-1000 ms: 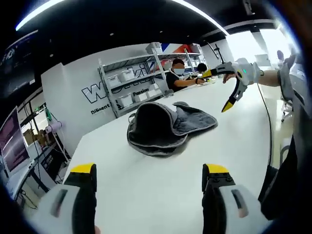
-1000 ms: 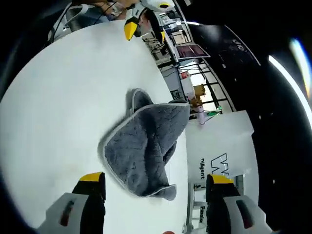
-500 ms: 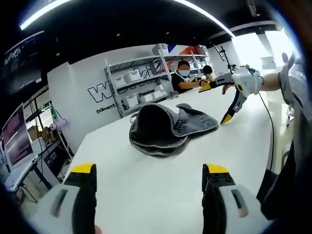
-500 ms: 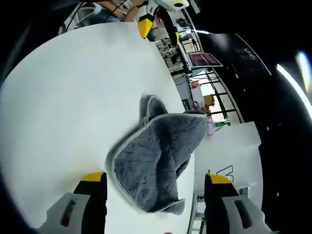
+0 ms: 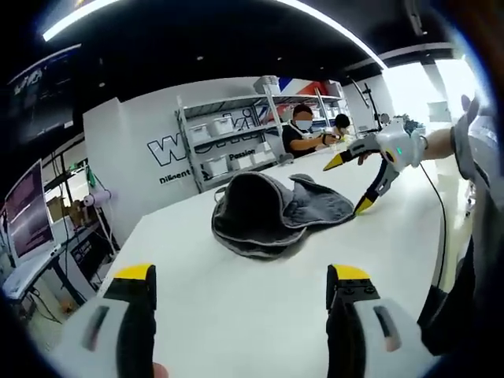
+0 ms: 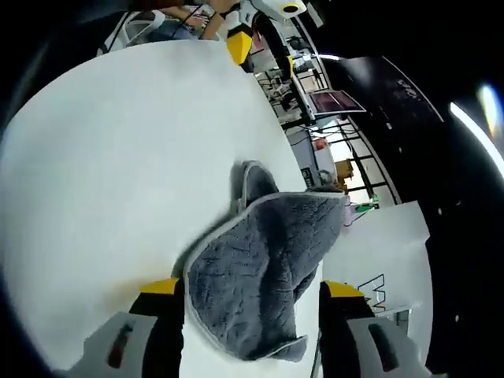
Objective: Fold the towel on the table until its edges align and the towel forms a compact rectangular stack.
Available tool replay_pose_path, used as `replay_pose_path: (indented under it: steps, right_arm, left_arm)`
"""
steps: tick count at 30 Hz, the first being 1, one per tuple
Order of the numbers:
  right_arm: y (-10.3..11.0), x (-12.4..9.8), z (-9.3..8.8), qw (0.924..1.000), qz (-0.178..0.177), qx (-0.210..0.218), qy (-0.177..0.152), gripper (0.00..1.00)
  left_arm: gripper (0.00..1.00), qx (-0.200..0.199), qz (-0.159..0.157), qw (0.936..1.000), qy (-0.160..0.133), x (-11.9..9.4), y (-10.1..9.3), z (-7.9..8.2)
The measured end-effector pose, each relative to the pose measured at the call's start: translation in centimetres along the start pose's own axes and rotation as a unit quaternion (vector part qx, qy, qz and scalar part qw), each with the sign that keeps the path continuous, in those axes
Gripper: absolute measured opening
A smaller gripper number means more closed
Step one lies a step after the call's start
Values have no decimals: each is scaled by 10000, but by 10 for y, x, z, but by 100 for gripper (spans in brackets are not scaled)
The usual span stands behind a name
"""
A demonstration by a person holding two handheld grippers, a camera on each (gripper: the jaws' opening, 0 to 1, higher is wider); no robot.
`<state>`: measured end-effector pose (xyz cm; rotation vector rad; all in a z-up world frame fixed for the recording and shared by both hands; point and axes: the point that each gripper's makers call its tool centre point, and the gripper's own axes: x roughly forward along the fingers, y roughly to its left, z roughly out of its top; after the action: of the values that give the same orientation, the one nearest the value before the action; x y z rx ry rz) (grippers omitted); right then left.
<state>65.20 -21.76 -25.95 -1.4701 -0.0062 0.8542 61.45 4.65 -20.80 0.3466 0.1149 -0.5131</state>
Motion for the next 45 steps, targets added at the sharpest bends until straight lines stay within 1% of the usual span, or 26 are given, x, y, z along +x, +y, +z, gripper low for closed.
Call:
replay_pose_path:
  steps: [1, 3, 5, 7, 9, 11, 13, 14, 16, 17, 20, 24, 26, 27, 28, 30, 33, 36, 38, 39, 40, 41, 42, 43, 44, 45]
  right_arm:
    - [5, -1, 1, 9999, 154, 34, -24, 48]
    - [9, 10, 4, 9993, 305, 208, -63, 33]
    - [15, 11, 5, 9982, 495, 298, -162, 18]
    - [22, 13, 3, 9974, 639, 280, -157, 13]
    - [27, 14, 1, 9971, 724, 217, -131, 11]
    - [33, 14, 2, 9958, 882, 197, -134, 3]
    - [32, 11, 3, 9957, 897, 194, -157, 3]
    - [26, 9, 3, 9960, 863, 155, -143, 3]
    - [4, 5, 3, 9982, 528, 241, -176, 2]
    - [-3, 3, 2, 9985, 428, 287, -165, 2]
    - [-48, -7, 3, 9987, -179, 438, -169, 2]
    - [-109, -26, 2, 9927, -971, 690, -215, 2]
    - [-137, -37, -1, 9888, -1302, 703, -194, 2]
    - [-144, -40, -3, 9873, -1407, 714, -184, 2]
    - [-159, -47, -4, 9840, -1614, 733, -183, 2]
    - [-177, -55, -7, 9797, -1854, 748, -158, 2]
    - [-209, -73, -13, 9690, -2304, 875, -173, 2]
    - [-237, -91, -20, 9571, -2703, 1023, -191, 2]
    - [-254, -103, -23, 9477, -2935, 1217, -319, 2]
    - [-260, -108, -24, 9440, -3016, 1283, -374, 2]
    - [-271, -116, -26, 9375, -3149, 1412, -459, 2]
    - [-273, -118, -27, 9358, -3182, 1444, -467, 2]
    - [-286, -128, -29, 9268, -3365, 1568, -565, 2]
    - [-290, -132, -29, 9238, -3421, 1608, -605, 2]
    - [-292, -134, -30, 9224, -3447, 1627, -624, 2]
    - [-298, -139, -30, 9179, -3539, 1667, -659, 2]
  left_arm:
    - [94, -3, 14, 10000, -14, 0, 1, 0]
    - [94, 7, 13, 10000, 25, 1, 1, -1]
    - [94, 18, 18, 10000, 51, 1, 2, -2]
    - [94, 4, 22, 10000, 28, 1, 2, -1]
    - [94, -14, 14, 10000, -1, 1, 1, 0]
    - [94, -6, 20, 10000, -17, 0, 1, 1]
    - [94, 0, 23, 10000, -13, 0, 0, 1]
    - [93, 2, 19, 10000, -5, -1, 0, 1]
    - [93, 18, 10, 10000, 18, -1, -1, 1]
    - [93, 31, 11, 10000, 30, -1, -1, 0]
    - [93, 35, 10, 10000, 11, -2, -1, 2]
    - [93, 34, 18, 10000, -14, -3, -1, 4]
    - [93, 28, 16, 10000, -19, -3, -2, 4]
    - [92, 33, 16, 10000, -17, -4, -2, 4]
    - [92, 41, 19, 10000, -15, -4, -2, 4]
    - [92, 40, 33, 10000, -15, -6, -1, 4]
    - [92, 19, 78, 10000, -29, -9, 0, 4]
    - [92, 21, 115, 9999, -24, -10, 2, 4]
    - [92, 19, 145, 9999, -16, -12, 3, 3]
    - [92, 16, 156, 9999, -17, -12, 4, 3]
    - [92, 13, 169, 9999, -15, -13, 4, 3]
    - [92, 10, 177, 9998, -14, -13, 5, 2]
    - [91, -1, 190, 9998, -13, -13, 6, 2]
    - [91, -13, 201, 9998, -12, -13, 6, 2]
    - [91, -16, 203, 9998, -12, -13, 6, 1]
    - [91, -22, 207, 9998, -13, -13, 7, 1]
